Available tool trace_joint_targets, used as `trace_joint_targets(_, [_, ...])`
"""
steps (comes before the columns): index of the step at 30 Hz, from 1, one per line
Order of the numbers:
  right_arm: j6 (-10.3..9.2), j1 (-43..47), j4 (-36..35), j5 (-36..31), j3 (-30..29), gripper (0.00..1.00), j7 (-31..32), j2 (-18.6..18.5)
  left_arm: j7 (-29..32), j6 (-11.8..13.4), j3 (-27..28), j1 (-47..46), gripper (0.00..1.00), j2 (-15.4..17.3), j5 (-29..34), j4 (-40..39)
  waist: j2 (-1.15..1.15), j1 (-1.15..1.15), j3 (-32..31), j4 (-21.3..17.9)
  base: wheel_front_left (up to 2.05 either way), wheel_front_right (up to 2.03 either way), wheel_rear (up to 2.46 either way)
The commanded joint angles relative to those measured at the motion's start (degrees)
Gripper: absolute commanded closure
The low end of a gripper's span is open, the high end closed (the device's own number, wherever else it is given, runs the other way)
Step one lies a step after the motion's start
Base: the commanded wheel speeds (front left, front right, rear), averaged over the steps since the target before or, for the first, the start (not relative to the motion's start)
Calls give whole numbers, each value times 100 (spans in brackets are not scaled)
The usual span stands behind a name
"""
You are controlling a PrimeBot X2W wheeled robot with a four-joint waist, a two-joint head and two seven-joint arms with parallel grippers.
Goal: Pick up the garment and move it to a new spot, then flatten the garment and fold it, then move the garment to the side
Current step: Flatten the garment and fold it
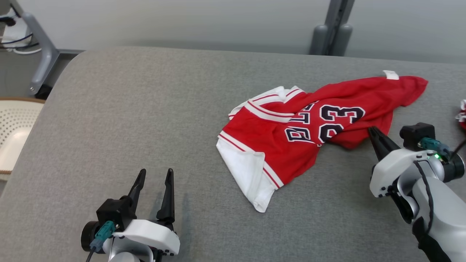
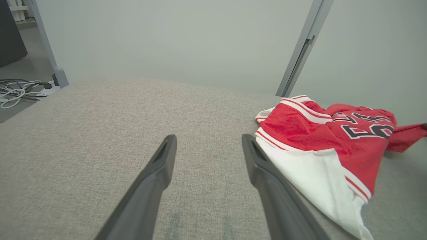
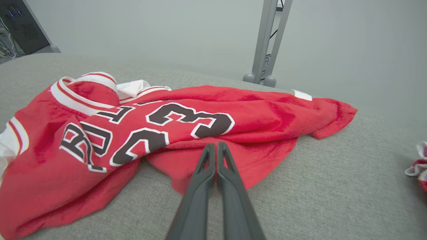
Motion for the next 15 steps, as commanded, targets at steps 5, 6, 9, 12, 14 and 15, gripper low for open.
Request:
trace_joint_targets(5, [1, 723, -1158, 342, -86, 100, 263, -570, -27, -30, 126, 122, 0, 25, 81, 2, 0, 0, -237, -394, 0, 0, 0])
trace_joint_targets(6, [1, 852, -1363, 372, -175, 100, 332, -656, -27, -27, 131, 125, 0, 25, 89, -6, 0, 0, -252, -432, 0, 0, 0])
trace_joint_targets(9, [1, 1313, -2013, 389, -521, 100, 578, -910, -26, -14, 159, 195, 0, 23, 113, -33, 0, 0, -280, -533, 0, 0, 0])
trace_joint_targets(12, [1, 1841, -2696, 332, -978, 100, 894, -1027, -26, -32, 197, 216, 0, 24, 114, -48, 0, 0, -273, -612, 0, 0, 0])
trace_joint_targets(14, [1, 2026, -2896, 343, -1164, 100, 1016, -1028, -27, -39, 210, 210, 0, 24, 123, -52, 0, 0, -266, -633, 0, 0, 0])
trace_joint_targets(15, [1, 2200, -3085, 339, -1318, 100, 1129, -1019, -27, -48, 221, 199, 0, 24, 128, -52, 0, 0, -260, -652, 0, 0, 0])
